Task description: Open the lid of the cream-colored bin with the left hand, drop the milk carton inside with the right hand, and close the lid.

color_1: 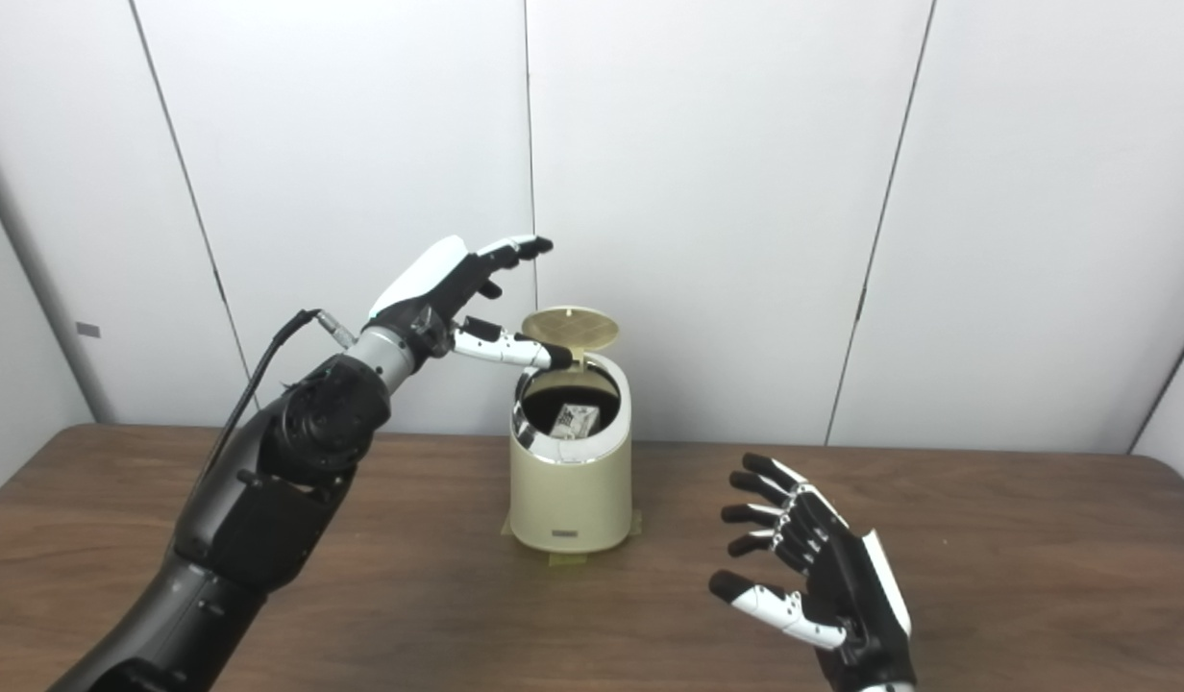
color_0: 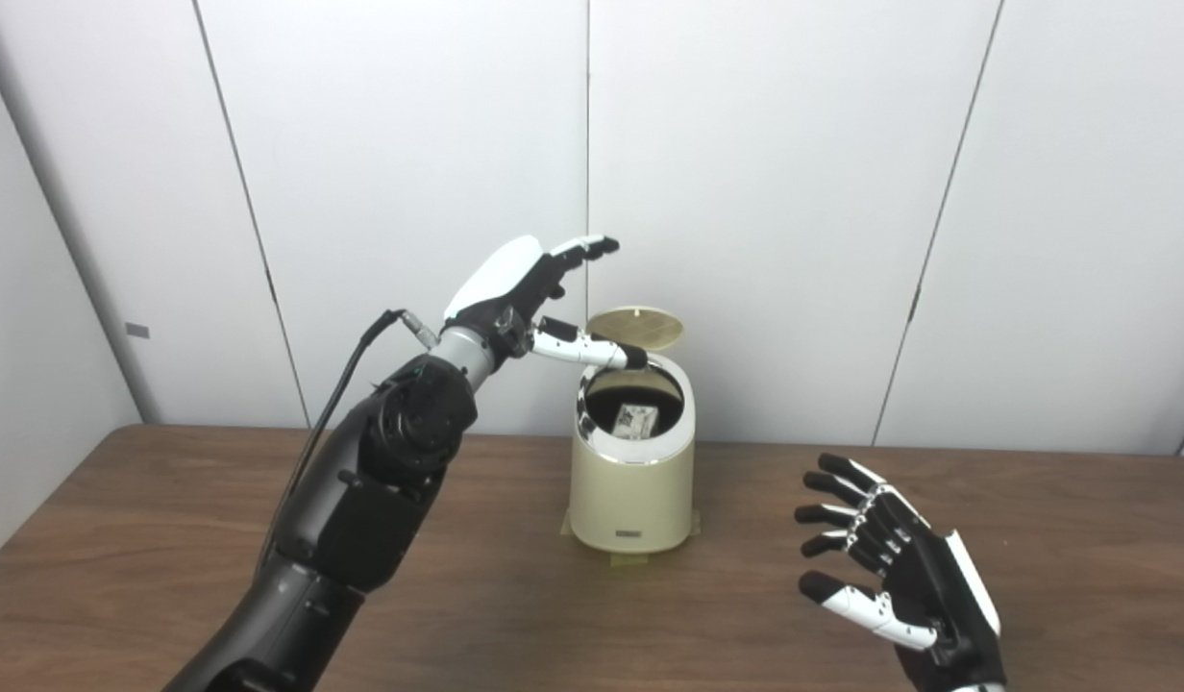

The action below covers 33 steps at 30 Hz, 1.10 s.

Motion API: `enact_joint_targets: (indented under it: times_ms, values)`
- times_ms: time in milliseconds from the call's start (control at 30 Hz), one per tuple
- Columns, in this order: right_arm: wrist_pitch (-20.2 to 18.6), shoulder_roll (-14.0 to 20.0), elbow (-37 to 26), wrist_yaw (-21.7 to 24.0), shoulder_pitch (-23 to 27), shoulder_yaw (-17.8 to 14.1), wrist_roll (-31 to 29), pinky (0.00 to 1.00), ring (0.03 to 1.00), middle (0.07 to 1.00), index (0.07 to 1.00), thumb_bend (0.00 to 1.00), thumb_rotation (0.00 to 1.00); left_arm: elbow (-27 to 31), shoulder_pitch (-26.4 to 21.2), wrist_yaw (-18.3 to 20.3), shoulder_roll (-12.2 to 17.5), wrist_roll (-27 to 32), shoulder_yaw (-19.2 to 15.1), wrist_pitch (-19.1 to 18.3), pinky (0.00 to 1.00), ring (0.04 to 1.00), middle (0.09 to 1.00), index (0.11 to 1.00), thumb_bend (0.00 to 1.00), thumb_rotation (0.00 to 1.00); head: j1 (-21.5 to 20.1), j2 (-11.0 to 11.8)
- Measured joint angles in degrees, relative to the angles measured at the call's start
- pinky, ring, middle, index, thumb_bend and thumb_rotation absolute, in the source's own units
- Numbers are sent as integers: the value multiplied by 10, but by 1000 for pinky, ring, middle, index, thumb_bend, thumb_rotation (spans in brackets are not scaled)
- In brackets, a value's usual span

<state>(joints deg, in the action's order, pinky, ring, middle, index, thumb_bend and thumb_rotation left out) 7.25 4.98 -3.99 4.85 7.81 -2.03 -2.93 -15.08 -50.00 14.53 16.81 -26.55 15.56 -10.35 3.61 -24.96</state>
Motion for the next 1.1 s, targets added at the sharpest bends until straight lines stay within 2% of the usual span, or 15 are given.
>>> enact_joint_targets:
  times_ms: [133, 267, 400, 567, 933, 1100]
  values:
    - [-19, -1, -25, -4, -1, 4, 7, 540, 670, 783, 786, 788, 282, 5, 2, 23, 14, 0, 8, 22, 845, 893, 814, 748, 964, 330, -3, 1]
    - [-36, -6, -33, -7, -1, 8, 15, 548, 668, 783, 787, 780, 280, 20, 4, 41, 19, -8, 15, 23, 892, 927, 832, 747, 988, 359, -5, -2]
    - [-50, -10, -35, -9, -2, 11, 26, 561, 664, 779, 786, 766, 292, 26, 7, 45, 18, -10, 17, 23, 996, 974, 845, 758, 1000, 376, -11, -1]
    - [-50, -11, -40, -14, -2, 11, 36, 564, 664, 789, 788, 747, 280, 26, 19, 50, 18, -10, 18, 23, 1000, 998, 842, 769, 1000, 368, -16, -2]
    - [-55, -17, -41, -15, -2, 16, 34, 555, 661, 798, 790, 768, 327, 41, 31, 66, 21, -12, 29, 27, 1000, 998, 821, 779, 987, 367, -18, -8]
    - [-66, -17, -44, -15, -2, 16, 34, 556, 659, 799, 793, 754, 324, 50, 31, 85, 37, -30, 50, 44, 1000, 986, 827, 789, 999, 427, -16, -11]
